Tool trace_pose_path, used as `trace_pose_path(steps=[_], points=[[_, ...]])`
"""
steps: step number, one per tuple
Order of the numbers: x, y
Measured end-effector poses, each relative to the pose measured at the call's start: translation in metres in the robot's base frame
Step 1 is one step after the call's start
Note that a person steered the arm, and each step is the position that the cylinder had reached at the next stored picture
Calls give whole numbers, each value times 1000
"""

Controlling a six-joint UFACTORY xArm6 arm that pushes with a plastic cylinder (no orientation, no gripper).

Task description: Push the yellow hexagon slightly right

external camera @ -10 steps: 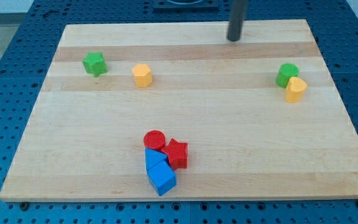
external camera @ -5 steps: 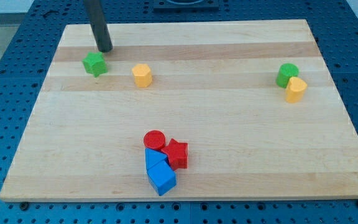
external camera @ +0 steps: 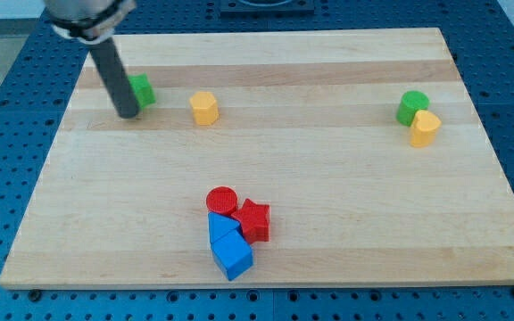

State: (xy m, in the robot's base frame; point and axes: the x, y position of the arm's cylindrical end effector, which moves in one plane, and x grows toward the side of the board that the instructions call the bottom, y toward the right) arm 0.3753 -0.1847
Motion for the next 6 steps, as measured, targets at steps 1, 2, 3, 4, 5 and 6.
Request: trace_pose_path(steps=[1, 2, 3, 4, 5, 6], points=[[5, 74], [5, 130], [1, 159], [-13, 156], [-25, 142], [-36, 141]])
